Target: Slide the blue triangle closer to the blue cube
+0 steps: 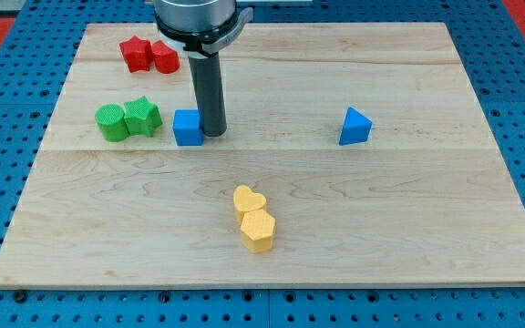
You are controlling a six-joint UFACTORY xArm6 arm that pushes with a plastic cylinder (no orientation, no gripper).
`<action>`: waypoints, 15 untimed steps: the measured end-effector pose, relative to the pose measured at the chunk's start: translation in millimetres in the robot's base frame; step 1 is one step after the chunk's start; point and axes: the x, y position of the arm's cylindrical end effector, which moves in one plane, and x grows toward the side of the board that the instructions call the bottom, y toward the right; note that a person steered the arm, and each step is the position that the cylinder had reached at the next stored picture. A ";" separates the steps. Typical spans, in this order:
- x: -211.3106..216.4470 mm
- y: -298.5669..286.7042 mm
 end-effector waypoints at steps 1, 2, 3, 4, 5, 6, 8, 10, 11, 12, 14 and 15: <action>0.0 -23.4; -3.2 -12.8; -43.3 103.4; -45.7 216.0; -13.8 265.7; 18.8 197.9; 12.4 94.8; 8.0 198.7; -13.6 146.7; -19.9 114.8; -32.9 170.0; -32.8 135.2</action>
